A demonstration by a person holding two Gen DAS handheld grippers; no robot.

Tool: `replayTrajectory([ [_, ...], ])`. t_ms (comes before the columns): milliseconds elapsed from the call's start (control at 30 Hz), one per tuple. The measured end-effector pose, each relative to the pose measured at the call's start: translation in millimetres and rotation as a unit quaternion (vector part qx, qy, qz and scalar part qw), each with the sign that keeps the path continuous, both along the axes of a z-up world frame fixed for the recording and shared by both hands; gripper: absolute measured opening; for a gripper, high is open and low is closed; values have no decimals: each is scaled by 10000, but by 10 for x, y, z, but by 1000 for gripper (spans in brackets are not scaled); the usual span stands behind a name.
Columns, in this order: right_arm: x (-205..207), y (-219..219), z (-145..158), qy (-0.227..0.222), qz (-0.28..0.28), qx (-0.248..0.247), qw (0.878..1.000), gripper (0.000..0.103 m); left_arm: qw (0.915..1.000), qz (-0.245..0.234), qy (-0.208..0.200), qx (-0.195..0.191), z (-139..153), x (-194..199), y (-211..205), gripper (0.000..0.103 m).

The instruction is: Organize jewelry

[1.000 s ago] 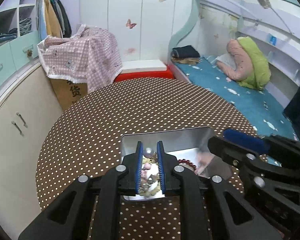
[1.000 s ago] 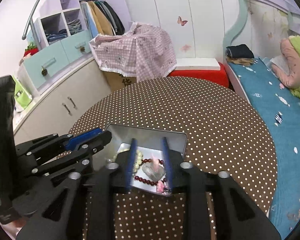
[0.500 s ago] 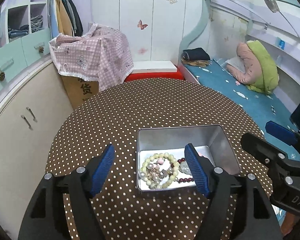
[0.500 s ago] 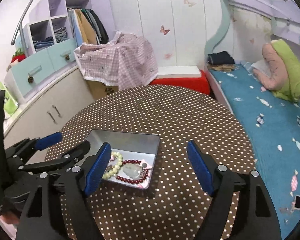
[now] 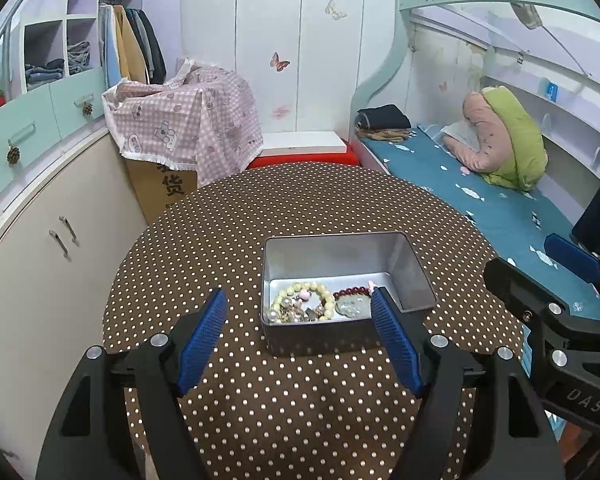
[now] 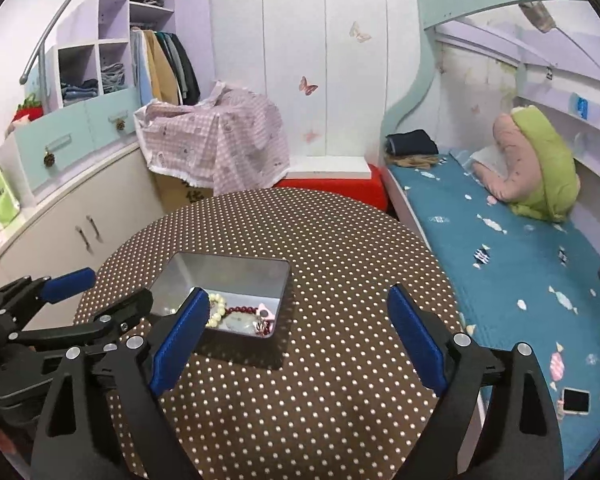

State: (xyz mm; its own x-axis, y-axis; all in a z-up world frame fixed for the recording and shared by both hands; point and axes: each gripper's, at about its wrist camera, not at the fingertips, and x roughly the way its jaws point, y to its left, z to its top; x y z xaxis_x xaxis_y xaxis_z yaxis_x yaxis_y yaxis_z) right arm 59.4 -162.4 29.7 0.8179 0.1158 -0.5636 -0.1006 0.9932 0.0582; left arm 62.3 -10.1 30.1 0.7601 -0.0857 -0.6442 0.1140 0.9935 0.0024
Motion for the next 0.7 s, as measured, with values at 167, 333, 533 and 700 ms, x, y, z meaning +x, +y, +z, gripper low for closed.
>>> replayTrajectory([
  [167, -101, -49, 9, -36, -63, -64, 10000, 87, 9999, 49, -84, 56, 35, -110, -12, 78],
  [333, -136, -98, 36, -45, -70, -54, 10000, 87, 9999, 42, -90, 52, 52, -150, -24, 78],
  [533, -152, -127, 63, -65, -83, -48, 9999, 87, 9999, 112, -67, 27, 66, -157, 21, 84],
  [700, -155, -127, 76, -64, -82, -79, 9999, 87, 9999, 129, -64, 59, 80, -177, 37, 84],
])
